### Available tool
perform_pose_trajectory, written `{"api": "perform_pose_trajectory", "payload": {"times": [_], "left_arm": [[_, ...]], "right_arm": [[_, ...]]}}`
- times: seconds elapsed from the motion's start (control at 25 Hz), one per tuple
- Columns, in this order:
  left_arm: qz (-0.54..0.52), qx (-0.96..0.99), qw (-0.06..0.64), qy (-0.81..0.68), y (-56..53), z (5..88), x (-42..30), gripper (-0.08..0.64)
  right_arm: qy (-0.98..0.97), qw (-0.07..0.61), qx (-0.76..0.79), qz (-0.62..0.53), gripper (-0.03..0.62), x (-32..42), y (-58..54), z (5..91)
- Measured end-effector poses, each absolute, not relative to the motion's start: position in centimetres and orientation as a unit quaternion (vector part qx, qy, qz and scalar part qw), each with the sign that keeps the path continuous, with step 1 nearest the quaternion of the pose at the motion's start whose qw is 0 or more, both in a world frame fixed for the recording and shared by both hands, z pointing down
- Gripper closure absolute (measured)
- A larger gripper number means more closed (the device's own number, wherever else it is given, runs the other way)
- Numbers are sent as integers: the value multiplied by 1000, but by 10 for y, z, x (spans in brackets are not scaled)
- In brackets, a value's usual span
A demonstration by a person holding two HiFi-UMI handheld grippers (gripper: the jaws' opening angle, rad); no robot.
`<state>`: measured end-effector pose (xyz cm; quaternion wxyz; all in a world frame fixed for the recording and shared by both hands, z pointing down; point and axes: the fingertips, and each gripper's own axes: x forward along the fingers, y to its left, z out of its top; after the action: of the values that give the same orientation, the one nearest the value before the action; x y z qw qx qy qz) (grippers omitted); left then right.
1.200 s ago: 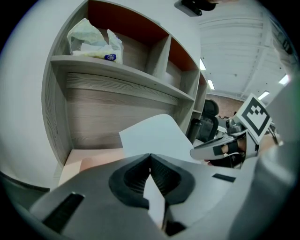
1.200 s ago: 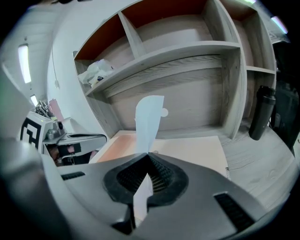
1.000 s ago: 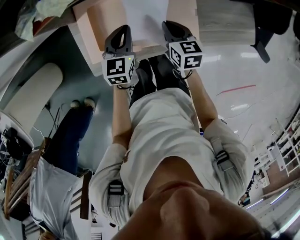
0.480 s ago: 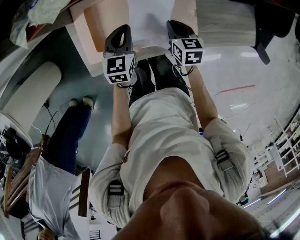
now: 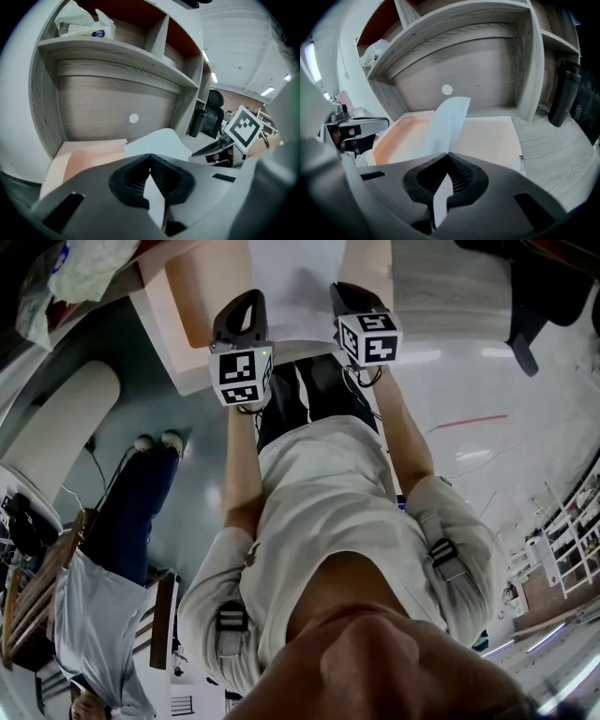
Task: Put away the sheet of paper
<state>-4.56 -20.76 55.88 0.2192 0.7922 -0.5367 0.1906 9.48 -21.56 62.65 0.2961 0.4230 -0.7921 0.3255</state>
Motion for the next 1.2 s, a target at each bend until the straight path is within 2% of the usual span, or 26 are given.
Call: {"api": "perform_pose_trajectory", "payload": {"times": [0.64, 1.2], "left_arm": [[203, 779, 216, -552, -210, 557, -48, 538], [204, 793, 218, -531, -200, 562, -62, 538]], "right_arm": [[-792, 277, 404, 364, 574, 63, -230, 641], [-769, 295, 427, 374, 574, 52, -228, 658]]}}
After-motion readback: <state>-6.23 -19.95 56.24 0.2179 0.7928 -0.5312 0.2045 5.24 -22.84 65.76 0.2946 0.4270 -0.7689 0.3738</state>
